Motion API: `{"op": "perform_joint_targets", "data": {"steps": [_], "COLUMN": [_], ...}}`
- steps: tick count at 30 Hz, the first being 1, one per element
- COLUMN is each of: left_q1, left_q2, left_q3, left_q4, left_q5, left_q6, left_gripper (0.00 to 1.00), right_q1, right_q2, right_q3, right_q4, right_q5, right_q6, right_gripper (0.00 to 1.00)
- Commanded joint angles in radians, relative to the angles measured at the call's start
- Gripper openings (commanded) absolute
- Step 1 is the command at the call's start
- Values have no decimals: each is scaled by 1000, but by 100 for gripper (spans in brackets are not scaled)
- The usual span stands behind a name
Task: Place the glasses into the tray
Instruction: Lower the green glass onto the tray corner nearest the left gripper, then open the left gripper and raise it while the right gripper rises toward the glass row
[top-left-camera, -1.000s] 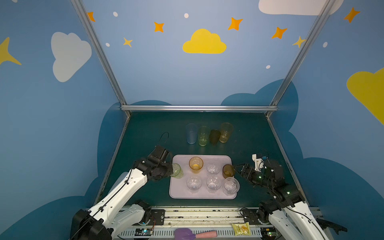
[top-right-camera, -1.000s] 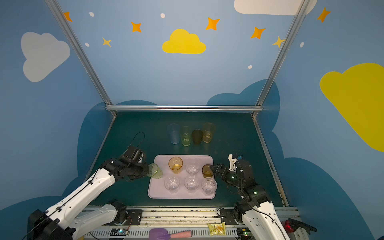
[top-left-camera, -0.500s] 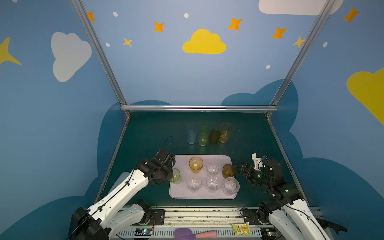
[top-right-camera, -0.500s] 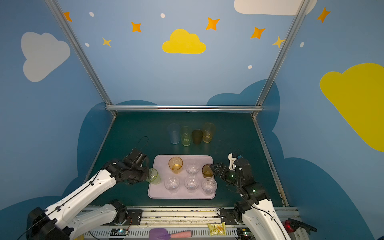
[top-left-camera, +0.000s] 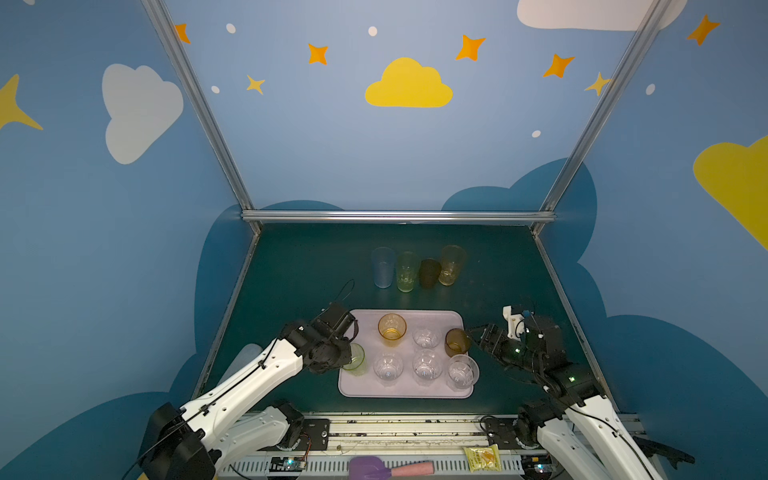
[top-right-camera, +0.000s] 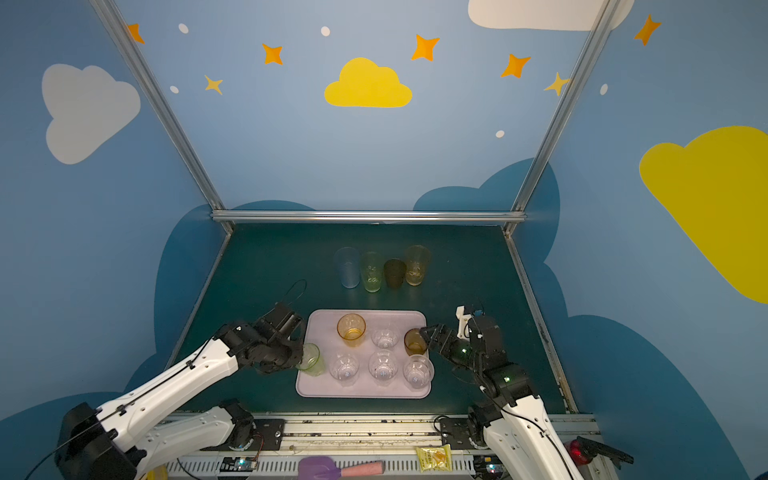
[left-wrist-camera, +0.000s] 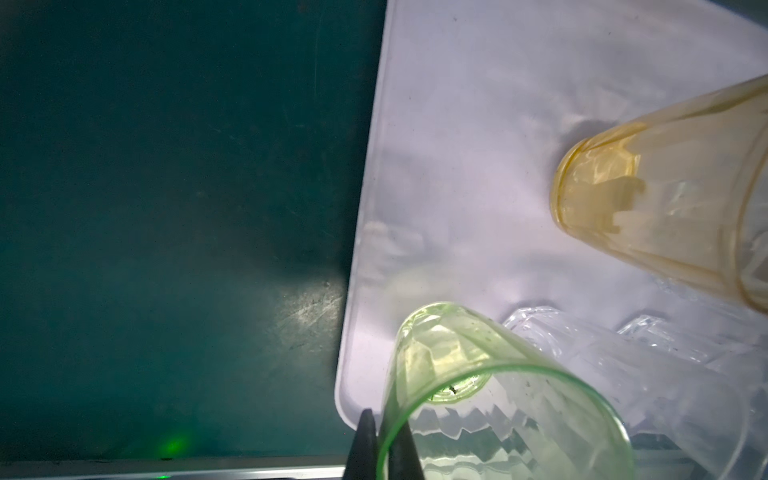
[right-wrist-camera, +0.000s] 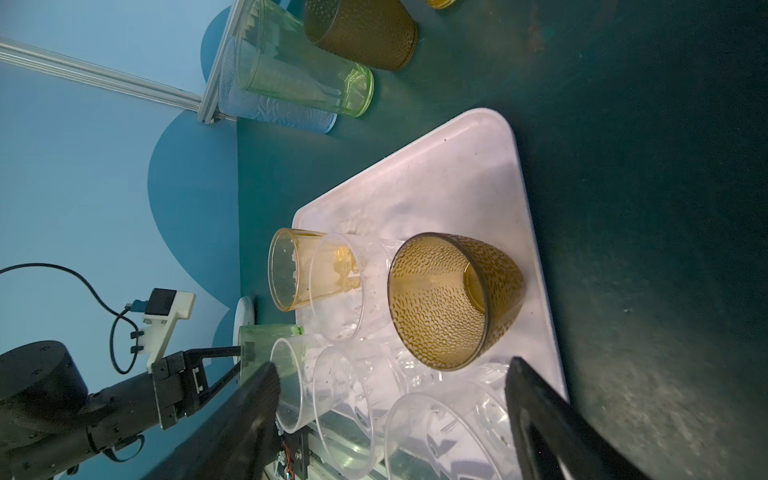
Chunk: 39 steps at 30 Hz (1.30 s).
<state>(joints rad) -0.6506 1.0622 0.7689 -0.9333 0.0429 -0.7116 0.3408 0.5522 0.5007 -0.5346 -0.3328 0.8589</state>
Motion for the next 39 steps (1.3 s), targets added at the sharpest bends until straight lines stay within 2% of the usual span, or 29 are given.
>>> {"op": "perform_joint_targets", "data": {"steps": [1,12,17,20,21,22,23,28,33,39], "left_q1": [-12,-38,-46,-44,-44,-44,-44,-43,-40,-27], "left_q2": [17,37,39,45,44,43,42,14,-3,-37], "left_q3": [-13,-23,-36,-39,-37,-33,-29,-1,57,78], "left_q4": [8,9,25,38,42,45,45,37,-39,-9], "left_q5": [-12,-23,-21,-19,-17,-17,-18,-56,-191,-220], "left_q6": [-17,-20,-23,-25,-26,-28,-32,-19,-2,32], "left_gripper": [4,5,18,21,23,33,38,47,65,87], "right_q1": [-5,-8,-9,-10,-10,-10,-11,-11,-12,-16], "right_q2": [-1,-1,-1,-5,-6,-7,-9,-24,-27,8], "right_q3": [6,-2,-5,-5,-5,-5,-4,3,14,42], "right_q4": [16,15,15,16,15,12,8,-11,-14,-13], "right_q5": [14,17,17,15,14,12,12,15,17,15], "right_q6": [-9,-3,0,2,2,2,3,3,7,0], "right_gripper": [84,84,84,84,84,84,84,84,84,84]}}
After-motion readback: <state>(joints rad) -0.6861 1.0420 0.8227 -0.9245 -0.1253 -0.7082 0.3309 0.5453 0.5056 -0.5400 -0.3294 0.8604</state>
